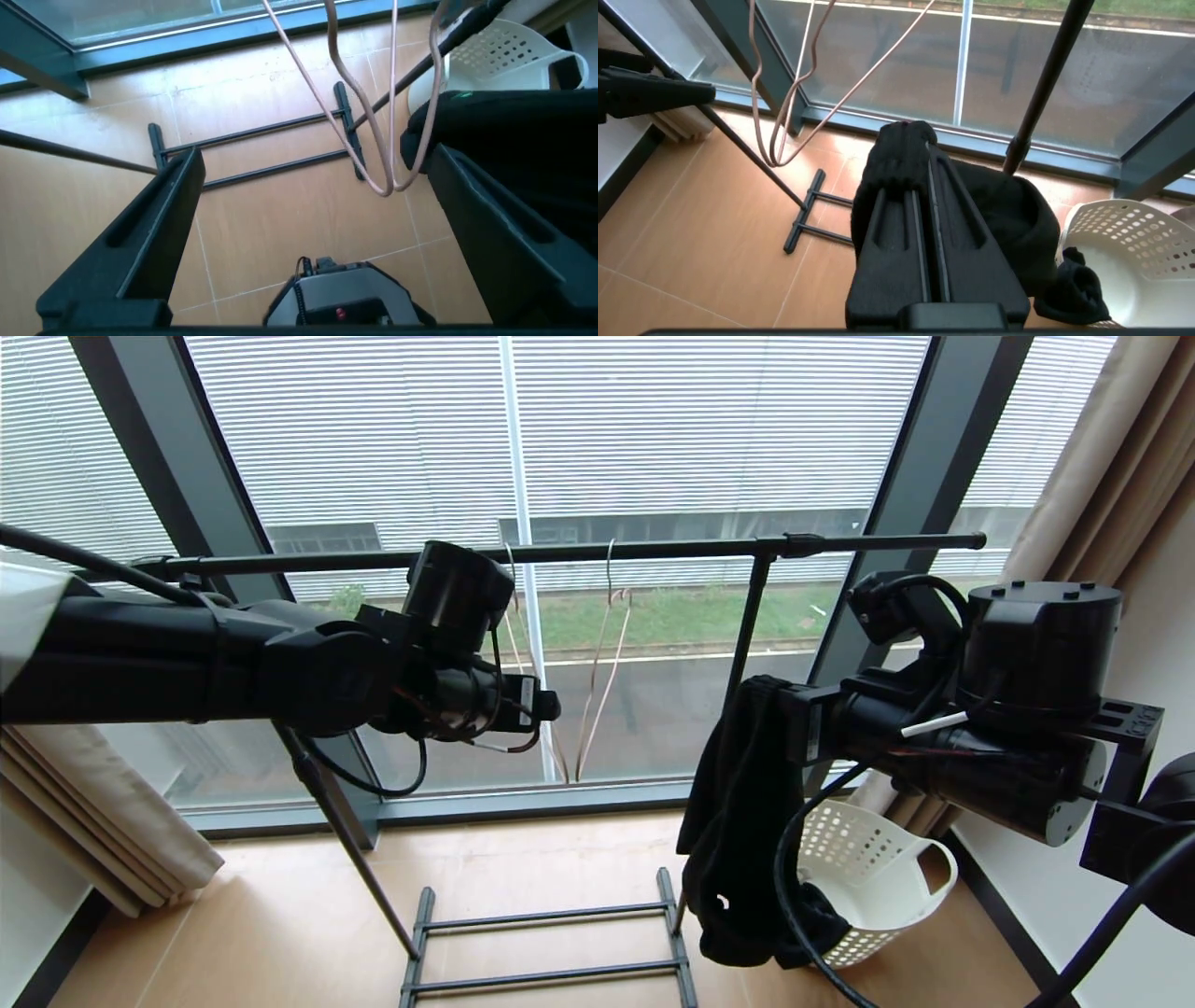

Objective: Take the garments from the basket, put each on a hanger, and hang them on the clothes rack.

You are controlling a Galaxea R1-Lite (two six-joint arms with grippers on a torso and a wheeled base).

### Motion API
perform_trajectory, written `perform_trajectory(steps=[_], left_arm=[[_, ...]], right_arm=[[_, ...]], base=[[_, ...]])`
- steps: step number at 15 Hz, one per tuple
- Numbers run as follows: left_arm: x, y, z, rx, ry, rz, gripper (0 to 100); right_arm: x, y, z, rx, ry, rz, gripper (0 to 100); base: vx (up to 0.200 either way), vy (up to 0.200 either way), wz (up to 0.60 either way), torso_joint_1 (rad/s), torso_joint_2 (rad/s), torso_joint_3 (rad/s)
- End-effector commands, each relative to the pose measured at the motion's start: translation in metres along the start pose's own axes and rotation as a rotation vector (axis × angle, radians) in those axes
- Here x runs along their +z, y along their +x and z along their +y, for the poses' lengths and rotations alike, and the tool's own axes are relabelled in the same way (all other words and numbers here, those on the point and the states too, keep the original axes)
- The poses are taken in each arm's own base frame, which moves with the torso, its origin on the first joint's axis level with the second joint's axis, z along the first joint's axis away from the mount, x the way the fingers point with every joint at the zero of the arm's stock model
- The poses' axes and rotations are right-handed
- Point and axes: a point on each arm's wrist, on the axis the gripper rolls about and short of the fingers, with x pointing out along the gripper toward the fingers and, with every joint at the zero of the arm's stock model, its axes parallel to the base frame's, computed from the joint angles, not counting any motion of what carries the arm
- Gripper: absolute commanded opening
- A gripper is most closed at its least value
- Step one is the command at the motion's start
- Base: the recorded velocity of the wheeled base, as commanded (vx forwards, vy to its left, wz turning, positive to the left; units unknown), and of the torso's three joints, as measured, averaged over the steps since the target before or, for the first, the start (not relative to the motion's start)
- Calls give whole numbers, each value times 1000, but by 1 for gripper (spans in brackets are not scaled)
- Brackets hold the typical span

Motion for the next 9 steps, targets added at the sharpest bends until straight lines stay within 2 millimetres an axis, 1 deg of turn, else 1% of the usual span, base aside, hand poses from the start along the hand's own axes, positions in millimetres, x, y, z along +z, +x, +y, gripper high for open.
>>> perform_trajectory(steps=[1,4,9], left_arm=[[-3,24,-4,22,3,22,100],[-2,47,-7,89,5,15,100],[9,66,-6,137,-34,-25,100]], right_arm=[[0,0,0,0,0,1,0],[-2,2,0,-1,-1,7,0],[-2,2,0,0,-1,9,0]], base=[[0,0,0,0,0,0],[0,0,0,0,0,0],[0,0,0,0,0,0]])
